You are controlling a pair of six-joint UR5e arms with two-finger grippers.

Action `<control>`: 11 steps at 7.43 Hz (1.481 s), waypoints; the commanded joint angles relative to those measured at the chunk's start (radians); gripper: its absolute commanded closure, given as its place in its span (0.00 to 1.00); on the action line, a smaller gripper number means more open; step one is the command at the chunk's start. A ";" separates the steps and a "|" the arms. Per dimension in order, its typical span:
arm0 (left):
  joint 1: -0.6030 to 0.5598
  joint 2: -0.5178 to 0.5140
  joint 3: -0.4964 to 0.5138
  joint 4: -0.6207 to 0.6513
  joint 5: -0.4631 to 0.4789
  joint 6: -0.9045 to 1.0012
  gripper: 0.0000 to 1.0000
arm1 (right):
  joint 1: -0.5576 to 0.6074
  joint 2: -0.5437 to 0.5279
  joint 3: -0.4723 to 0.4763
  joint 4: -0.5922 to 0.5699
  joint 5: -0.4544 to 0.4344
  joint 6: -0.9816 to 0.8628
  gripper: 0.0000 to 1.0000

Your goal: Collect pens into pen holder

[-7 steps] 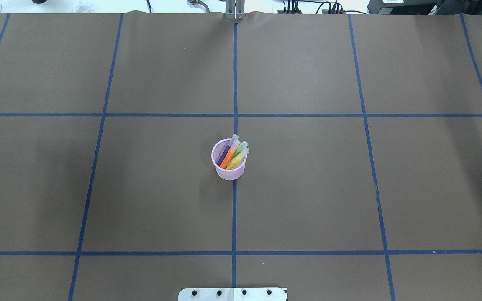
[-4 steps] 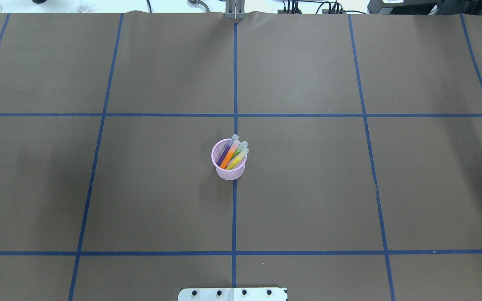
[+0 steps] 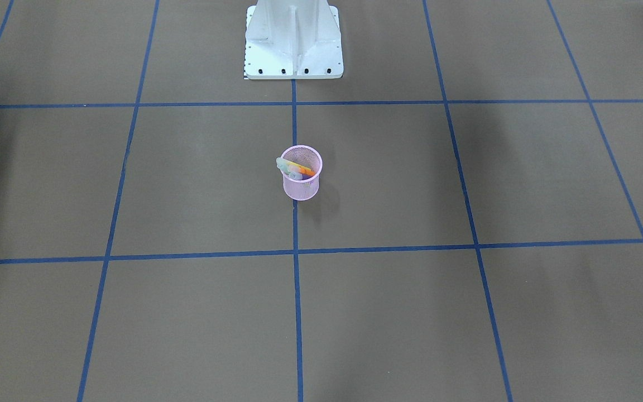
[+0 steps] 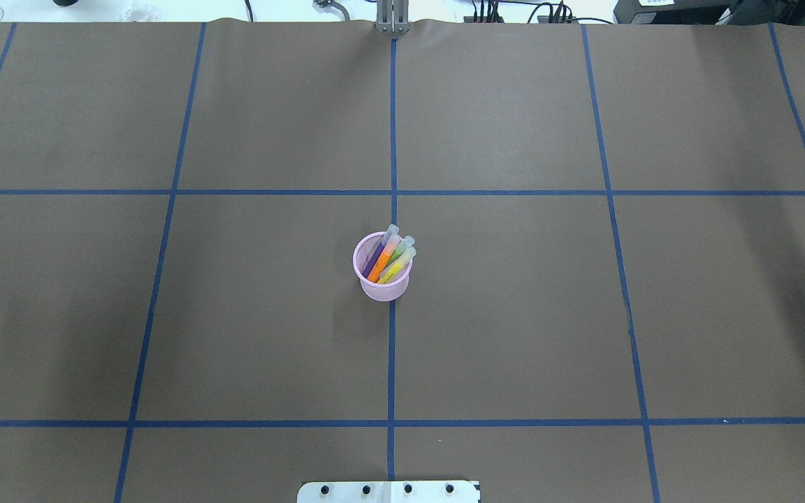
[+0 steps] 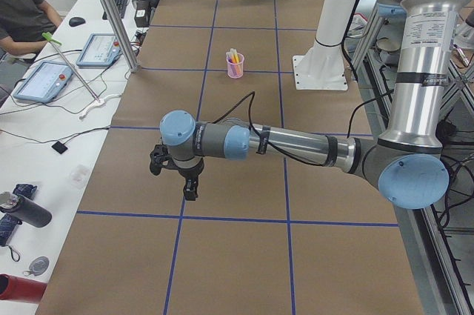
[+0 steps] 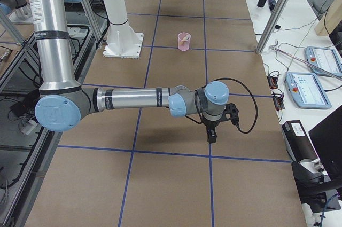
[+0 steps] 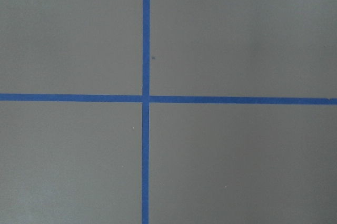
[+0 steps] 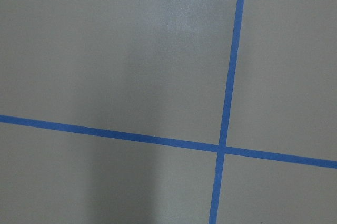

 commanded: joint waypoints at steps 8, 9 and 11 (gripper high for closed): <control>0.005 0.140 -0.108 -0.022 -0.006 -0.009 0.00 | 0.001 -0.123 0.147 0.005 -0.043 0.008 0.01; 0.005 0.144 -0.118 -0.024 -0.009 -0.007 0.00 | 0.001 -0.126 0.148 -0.001 -0.039 0.008 0.01; 0.005 0.143 -0.083 -0.029 -0.005 0.002 0.00 | 0.001 -0.137 0.171 -0.001 -0.034 0.006 0.01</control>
